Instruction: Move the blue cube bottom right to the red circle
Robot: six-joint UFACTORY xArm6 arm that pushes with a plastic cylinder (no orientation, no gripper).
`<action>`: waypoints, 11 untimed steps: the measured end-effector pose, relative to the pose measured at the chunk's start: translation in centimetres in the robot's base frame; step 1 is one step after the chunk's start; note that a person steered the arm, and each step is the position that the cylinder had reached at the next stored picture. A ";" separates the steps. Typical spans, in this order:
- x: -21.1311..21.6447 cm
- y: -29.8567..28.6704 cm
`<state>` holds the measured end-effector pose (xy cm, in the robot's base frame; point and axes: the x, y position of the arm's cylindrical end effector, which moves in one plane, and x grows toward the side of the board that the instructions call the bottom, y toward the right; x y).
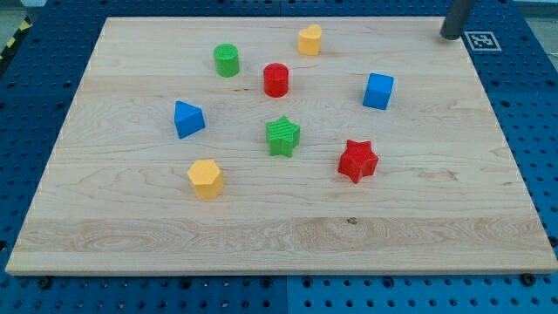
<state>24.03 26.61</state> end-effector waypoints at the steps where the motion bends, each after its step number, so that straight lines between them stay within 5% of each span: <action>1: 1.9 -1.3; 3: 10.3 -1.3; 7: 12.5 -9.9; 11: 13.9 -24.6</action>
